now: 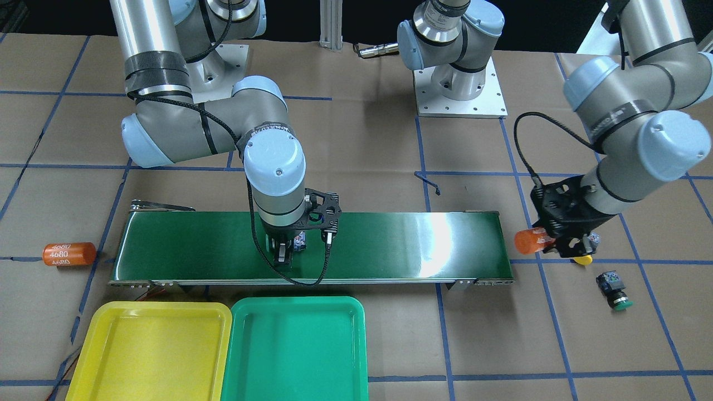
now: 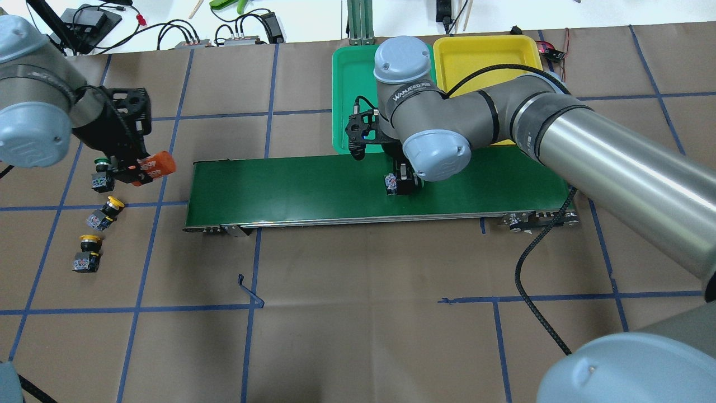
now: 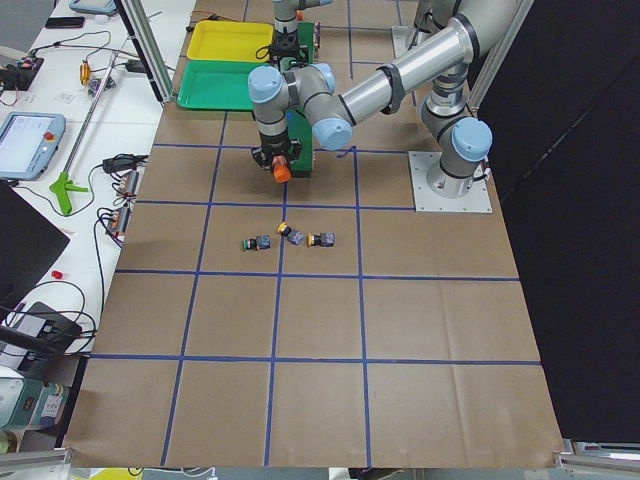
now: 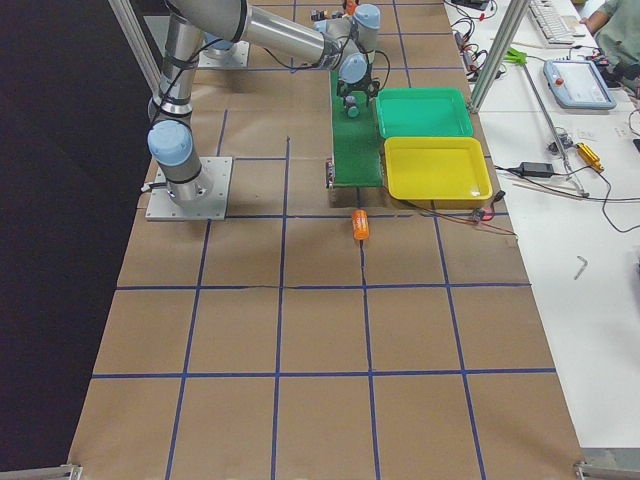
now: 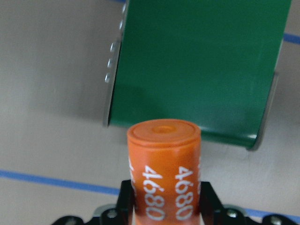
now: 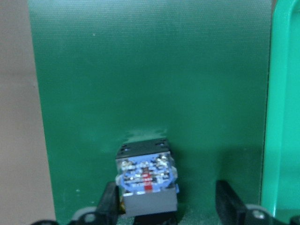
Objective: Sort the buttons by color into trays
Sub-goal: 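Lift the green button with the right gripper while the left places the cylinder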
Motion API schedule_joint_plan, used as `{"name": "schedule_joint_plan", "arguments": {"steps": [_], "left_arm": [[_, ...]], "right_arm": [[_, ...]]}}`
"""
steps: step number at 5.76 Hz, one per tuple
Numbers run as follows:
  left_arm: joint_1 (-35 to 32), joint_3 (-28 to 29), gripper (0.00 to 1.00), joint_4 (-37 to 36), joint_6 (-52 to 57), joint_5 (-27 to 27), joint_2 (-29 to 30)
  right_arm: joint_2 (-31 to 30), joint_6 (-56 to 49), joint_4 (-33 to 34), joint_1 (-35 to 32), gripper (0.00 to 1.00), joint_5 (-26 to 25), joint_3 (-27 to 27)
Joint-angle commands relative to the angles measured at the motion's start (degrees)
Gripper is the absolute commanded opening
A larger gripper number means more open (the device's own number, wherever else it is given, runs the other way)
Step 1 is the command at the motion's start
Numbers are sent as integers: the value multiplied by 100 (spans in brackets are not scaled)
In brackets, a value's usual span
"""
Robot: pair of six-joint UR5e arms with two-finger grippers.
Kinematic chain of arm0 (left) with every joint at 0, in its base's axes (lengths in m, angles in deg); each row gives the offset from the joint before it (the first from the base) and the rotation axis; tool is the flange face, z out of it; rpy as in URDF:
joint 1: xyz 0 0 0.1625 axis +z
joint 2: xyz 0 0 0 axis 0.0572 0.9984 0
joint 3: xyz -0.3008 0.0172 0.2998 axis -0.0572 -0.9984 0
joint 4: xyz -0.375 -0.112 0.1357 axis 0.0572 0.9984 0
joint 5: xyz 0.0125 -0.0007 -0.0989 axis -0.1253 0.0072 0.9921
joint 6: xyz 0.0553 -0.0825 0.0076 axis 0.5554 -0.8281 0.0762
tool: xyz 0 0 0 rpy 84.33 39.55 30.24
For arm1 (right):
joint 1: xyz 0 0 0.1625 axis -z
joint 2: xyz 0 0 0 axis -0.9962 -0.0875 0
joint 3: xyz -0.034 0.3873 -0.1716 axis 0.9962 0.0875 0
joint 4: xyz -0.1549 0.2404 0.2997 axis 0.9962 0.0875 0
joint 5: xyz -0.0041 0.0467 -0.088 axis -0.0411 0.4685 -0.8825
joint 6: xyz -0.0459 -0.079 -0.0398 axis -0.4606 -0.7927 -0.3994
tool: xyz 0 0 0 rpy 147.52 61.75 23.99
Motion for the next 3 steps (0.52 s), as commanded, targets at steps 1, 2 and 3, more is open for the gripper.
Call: {"name": "schedule_joint_plan", "arguments": {"steps": [1, 2, 3], "left_arm": [[-821, -145, 1, -55, 4, 2, 96], [-955, -286, 1, -99, -145, -7, 18], [-991, -452, 69, -90, -207, 10, 122]], "right_arm": [[-103, -298, -55, 269, 45, -10, -75], [-295, -519, -90, 436, 36, -1, -127], [-462, -826, -90, 568, 9, -210, -188]]}}
